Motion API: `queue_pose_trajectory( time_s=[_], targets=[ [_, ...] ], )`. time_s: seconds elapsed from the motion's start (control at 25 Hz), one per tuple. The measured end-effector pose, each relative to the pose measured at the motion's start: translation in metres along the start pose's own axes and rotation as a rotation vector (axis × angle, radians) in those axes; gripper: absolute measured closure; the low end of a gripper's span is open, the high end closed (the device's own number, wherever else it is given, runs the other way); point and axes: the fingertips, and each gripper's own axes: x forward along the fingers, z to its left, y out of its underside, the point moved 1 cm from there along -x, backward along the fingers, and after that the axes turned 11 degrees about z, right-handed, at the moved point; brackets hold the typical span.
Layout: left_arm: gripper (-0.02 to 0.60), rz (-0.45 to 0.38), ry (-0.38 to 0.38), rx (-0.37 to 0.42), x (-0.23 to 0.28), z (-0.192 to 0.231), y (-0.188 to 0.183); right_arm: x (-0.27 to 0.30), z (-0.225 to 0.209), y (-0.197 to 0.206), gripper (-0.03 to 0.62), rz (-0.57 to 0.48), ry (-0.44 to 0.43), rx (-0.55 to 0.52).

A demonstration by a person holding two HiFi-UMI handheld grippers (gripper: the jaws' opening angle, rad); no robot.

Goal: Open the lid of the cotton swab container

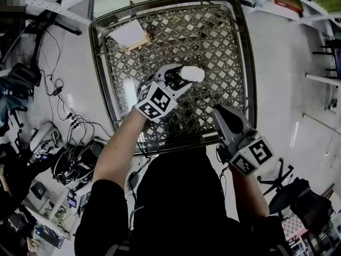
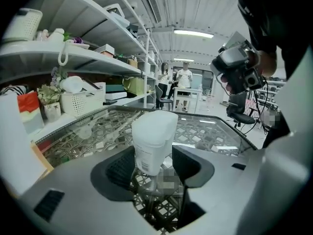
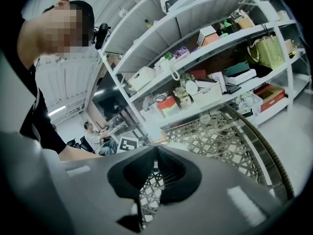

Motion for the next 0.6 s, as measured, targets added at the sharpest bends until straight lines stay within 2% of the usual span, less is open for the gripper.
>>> queue_pose_trajectory(
  time_s=[0.12,0.16,0.2,0.28,0.32,0.4,0.6],
  targets=[
    [0.35,0.001,0.006,-0.026,-0.003,-0.011,0.004,-0.003,0.001,0.002,0.562,-0.002,0.0,0.003],
    [0.388,-0.001,0.013,-0.037,-0.004,-0.015,0.006,-0.004,0.0,0.003,0.562,-0.003,0.0,0.003],
    [0.397,-0.002,0.019,-0.041,-0.005,-0.021,0.007,-0.007,0.0,0.004,0.562,-0.003,0.0,0.004],
    [0.397,0.003,0.007,-0.03,-0.006,-0.026,0.009,-0.01,-0.001,0.005,0.562,-0.003,-0.001,0.004],
    [0.392,0.01,-0.004,-0.021,-0.004,-0.026,0.01,-0.011,-0.001,0.006,0.562,-0.002,-0.002,0.004],
    [0.326,0.03,-0.01,-0.01,0.001,-0.025,0.012,-0.011,-0.001,0.008,0.562,-0.001,-0.003,0.006],
    [0.322,0.098,-0.034,0.041,0.009,-0.025,0.018,-0.014,0.0,0.016,0.562,0.005,-0.003,0.013]
  ],
)
